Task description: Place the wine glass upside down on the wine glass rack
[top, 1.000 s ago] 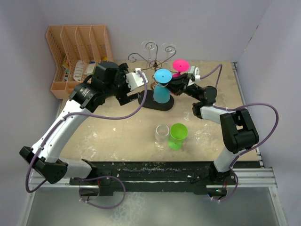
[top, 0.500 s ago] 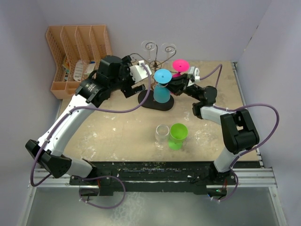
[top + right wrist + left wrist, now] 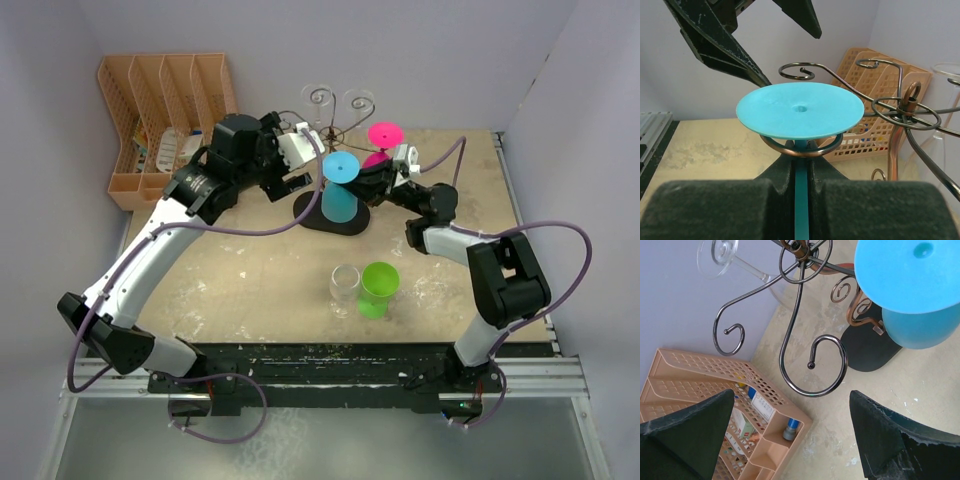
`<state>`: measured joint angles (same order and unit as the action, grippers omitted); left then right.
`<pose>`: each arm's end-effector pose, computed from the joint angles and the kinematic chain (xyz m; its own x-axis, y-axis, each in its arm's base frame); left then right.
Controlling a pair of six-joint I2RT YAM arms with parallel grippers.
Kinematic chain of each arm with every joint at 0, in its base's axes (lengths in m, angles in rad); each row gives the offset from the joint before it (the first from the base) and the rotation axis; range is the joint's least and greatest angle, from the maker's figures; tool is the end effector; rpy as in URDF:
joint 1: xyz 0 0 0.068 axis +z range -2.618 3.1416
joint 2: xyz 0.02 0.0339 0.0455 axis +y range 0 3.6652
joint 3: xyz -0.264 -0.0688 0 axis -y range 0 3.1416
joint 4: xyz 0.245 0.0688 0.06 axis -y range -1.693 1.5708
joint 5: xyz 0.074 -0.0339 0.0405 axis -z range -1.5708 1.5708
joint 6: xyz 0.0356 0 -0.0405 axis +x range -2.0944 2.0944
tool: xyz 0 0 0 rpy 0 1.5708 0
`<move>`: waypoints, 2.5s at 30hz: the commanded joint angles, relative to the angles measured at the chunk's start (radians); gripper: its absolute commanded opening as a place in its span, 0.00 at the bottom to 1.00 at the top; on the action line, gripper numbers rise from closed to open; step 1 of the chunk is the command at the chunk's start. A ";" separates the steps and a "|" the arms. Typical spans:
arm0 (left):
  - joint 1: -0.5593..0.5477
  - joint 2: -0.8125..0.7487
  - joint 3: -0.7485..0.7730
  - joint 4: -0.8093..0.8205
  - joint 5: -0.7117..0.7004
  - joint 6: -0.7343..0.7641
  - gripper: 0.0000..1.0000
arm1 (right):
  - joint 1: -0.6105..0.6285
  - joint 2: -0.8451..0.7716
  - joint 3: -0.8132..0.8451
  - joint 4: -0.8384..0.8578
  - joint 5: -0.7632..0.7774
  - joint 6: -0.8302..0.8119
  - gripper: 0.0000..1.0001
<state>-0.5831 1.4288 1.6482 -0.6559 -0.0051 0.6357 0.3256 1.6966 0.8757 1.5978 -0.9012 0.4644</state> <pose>0.2572 -0.1695 0.4404 0.0407 0.6844 -0.7279 0.6495 0.5355 0.5398 0.3061 0.1328 0.3044 0.2677 0.3838 -0.8838 -0.9486 0.2654 -0.1721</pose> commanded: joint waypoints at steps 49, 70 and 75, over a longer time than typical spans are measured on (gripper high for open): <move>0.033 -0.276 -0.119 -0.275 0.149 -0.032 1.00 | -0.014 -0.258 -0.211 0.160 0.214 -0.165 1.00; 0.056 -0.412 -0.274 -0.289 0.284 -0.123 1.00 | -0.010 -1.033 -0.281 -1.180 0.651 -0.429 1.00; 0.089 -0.459 -0.339 -0.183 0.112 -0.260 1.00 | -0.009 -1.039 -0.041 -1.714 0.869 -0.218 1.00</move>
<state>-0.5220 1.0019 1.3540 -0.9581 0.2367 0.5079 0.3141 0.6456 0.6460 0.3962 -0.2874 0.0822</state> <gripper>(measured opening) 0.993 0.995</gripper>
